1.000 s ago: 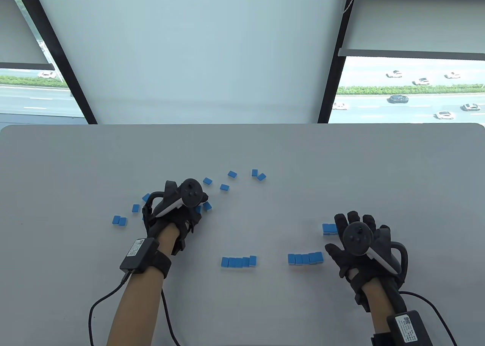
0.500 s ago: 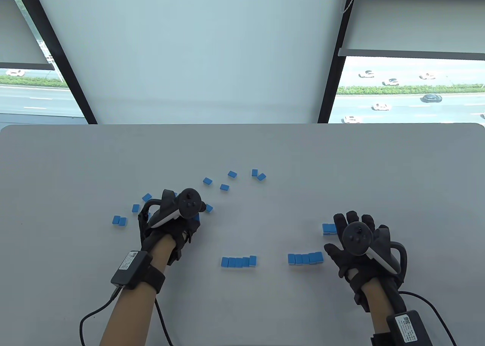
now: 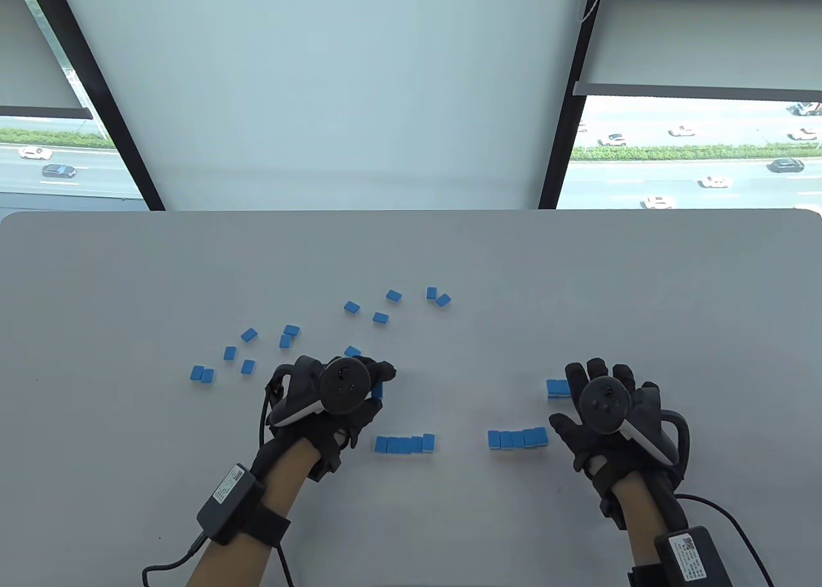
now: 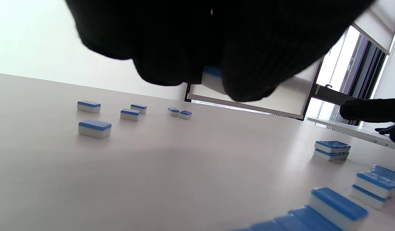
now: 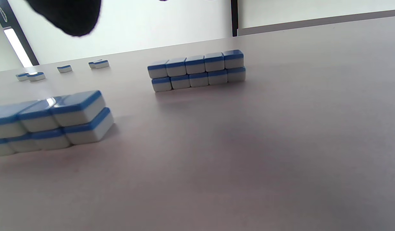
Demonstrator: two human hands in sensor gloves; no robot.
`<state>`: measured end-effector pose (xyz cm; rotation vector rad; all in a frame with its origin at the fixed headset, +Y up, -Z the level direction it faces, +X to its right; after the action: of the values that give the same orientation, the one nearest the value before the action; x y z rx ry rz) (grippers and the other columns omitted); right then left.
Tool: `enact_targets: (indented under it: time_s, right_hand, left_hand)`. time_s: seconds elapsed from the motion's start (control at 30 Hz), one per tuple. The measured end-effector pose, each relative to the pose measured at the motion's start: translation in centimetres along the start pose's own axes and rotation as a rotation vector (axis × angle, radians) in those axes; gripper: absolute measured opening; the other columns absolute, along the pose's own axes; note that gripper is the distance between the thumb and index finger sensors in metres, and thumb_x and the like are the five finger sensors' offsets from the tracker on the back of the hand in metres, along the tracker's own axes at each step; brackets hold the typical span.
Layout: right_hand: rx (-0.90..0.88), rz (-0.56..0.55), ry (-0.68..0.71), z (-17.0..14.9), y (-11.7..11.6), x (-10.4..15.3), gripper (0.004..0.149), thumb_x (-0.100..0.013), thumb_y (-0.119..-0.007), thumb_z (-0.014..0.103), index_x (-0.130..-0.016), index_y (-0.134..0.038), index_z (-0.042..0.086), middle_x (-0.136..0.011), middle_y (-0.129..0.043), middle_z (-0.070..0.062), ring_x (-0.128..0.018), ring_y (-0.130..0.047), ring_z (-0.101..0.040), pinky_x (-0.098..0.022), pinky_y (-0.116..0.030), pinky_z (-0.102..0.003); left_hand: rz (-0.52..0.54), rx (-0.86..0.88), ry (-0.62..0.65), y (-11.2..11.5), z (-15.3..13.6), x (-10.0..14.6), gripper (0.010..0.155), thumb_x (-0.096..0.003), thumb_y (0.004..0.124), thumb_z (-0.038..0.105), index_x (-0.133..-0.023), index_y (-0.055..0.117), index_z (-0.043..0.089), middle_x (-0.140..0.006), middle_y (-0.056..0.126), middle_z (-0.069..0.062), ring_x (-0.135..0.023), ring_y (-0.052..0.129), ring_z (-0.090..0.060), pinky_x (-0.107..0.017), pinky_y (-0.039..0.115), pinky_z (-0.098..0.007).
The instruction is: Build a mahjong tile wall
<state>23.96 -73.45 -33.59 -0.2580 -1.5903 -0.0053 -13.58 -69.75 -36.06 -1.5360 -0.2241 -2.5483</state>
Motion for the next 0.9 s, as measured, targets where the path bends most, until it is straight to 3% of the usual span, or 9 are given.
enact_targets:
  time_s: [0.33,0.9]
  right_hand:
    - [0.013,0.014,-0.004,0.2,-0.2,-0.1,0.081,-0.045,-0.067,0.065,-0.108,-0.025,0.036,-0.116,-0.017,0.000,-0.104,-0.015,-0.040,-0.067,-0.014,-0.066]
    - [0.018,0.017,-0.005,0.3,-0.2,-0.1,0.081,-0.045,-0.067,0.065,-0.108,-0.025,0.036,-0.116,-0.017,0.000,-0.104,-0.015,-0.040,-0.067,-0.014,-0.066]
  left_hand:
    - [-0.088,-0.020,0.078,3.1,2.3,0.6,0.065,-0.0383,0.095,0.039,-0.098,0.072,0.030,-0.093,0.084,0.003,-0.076,0.091,-0.024,-0.063,0.076,-0.050]
    - [-0.179,-0.071,0.124,5.5,4.5,0.2,0.068,-0.0386,0.095,0.040,-0.101,0.069,0.032,-0.094,0.083,0.005,-0.082,0.085,-0.026,-0.066,0.071,-0.053]
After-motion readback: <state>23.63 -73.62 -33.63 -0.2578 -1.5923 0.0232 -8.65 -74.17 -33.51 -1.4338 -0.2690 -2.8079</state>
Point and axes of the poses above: the tracker on the back of each hand, its own z axis roughly to the thumb side, its own x axis roughly from the fingertips to the wrist, y = z × x, the point moved 1 cm from there along -x, roughly from the wrist to the fingertips
